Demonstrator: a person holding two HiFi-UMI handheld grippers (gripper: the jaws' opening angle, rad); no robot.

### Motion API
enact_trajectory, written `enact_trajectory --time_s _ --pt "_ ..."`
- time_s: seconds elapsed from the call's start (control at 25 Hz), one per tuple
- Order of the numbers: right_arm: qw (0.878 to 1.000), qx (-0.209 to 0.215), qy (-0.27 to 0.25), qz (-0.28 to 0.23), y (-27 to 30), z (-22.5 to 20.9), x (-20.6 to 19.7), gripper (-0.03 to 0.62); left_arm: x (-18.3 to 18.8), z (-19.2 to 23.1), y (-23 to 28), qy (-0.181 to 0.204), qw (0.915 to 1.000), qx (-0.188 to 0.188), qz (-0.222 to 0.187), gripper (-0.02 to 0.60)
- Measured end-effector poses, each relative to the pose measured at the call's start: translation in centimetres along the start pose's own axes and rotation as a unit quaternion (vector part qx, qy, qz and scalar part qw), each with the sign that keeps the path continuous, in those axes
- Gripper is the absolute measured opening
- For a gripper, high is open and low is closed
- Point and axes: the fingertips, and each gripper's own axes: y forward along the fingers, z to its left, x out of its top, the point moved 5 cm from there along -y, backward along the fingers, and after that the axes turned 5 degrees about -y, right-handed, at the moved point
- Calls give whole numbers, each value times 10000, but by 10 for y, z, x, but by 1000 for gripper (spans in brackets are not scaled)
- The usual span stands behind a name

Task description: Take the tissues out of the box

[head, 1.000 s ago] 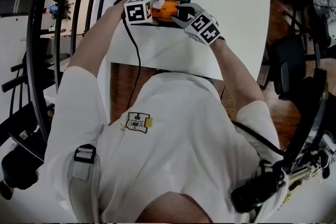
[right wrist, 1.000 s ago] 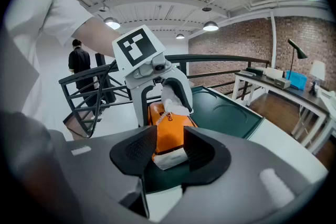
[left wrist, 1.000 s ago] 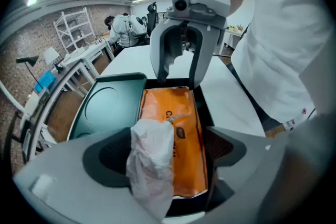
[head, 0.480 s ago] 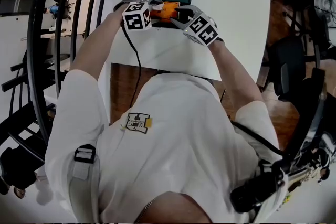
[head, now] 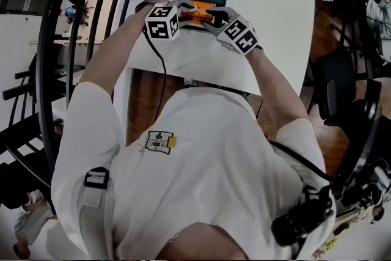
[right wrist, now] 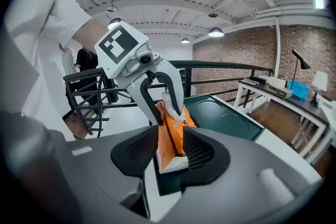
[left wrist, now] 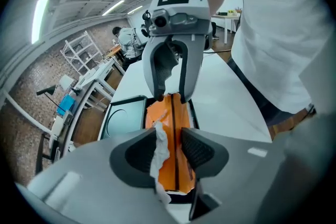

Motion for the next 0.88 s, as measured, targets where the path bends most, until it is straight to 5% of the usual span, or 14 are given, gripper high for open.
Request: enact_trajectory --time_s 0.04,0.08,0.24,0.4,0.56,0.76,0.88 --pt "10000 13 1 50 1 2 -4 133 0 -1 3 -32 10000 41 7 142" --pt "10000 25 3 70 1 4 -6 133 1 -2 4 -90 9998 160 -48 29" --pt "10000 26 -47 68 -3 7 -8 129 2 10 -4 -283 9961 787 -264 11" --pt "9999 -6 67 82 -5 0 -8 153 -12 6 5 -830 9965 -21 -32 400" --pt "9997 68 161 145 -6 -1 -15 155 -21 1 18 -1200 9896 -781 155 525" --pt "9993 130 264 245 1 -5 -24 153 -33 12 37 -1555 9804 -1157 353 532" --pt "9992 152 288 225 1 -6 -22 149 -35 15 43 -1705 9774 -1184 398 401"
